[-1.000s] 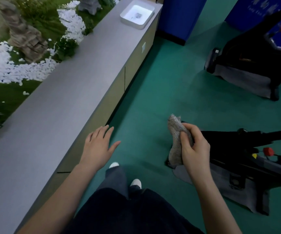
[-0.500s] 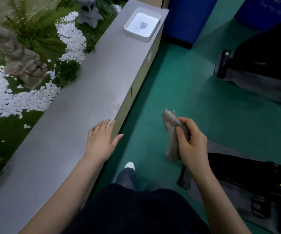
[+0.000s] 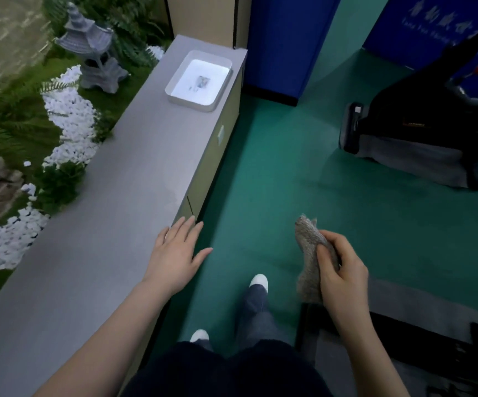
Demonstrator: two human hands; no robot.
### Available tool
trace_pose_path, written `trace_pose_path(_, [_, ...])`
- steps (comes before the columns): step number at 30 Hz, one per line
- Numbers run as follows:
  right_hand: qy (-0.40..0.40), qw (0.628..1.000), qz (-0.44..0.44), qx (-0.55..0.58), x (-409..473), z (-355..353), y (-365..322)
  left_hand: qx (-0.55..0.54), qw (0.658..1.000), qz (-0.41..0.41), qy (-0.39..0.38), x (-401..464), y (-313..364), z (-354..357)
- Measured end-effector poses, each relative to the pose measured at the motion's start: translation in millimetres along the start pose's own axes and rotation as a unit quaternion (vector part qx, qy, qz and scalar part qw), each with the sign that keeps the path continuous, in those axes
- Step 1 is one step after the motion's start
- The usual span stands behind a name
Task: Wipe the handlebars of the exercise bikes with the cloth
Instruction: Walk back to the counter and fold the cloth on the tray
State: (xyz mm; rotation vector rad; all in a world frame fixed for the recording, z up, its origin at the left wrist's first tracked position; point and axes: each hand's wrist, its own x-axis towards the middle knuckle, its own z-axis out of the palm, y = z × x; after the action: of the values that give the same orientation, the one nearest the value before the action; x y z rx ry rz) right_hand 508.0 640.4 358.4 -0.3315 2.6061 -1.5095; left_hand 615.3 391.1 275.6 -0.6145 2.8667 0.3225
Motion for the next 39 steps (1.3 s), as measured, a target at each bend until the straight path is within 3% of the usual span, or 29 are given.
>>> trace_pose_path(8, [0.020,1.000,0.006,0.023,138,-59,16,0.027,0.999,0.033,0.030,123,94,-33])
trace_pose_path(13, [0.017,0.999,0.014,0.033,204,-72,26,0.041,0.999,0.028,0.022,174,120,-42])
trace_pose_path(39, [-0.107,0.993,-0.050,0.010,642,-19,13,-0.056,0.976,-0.207,0.038,526,127,-109])
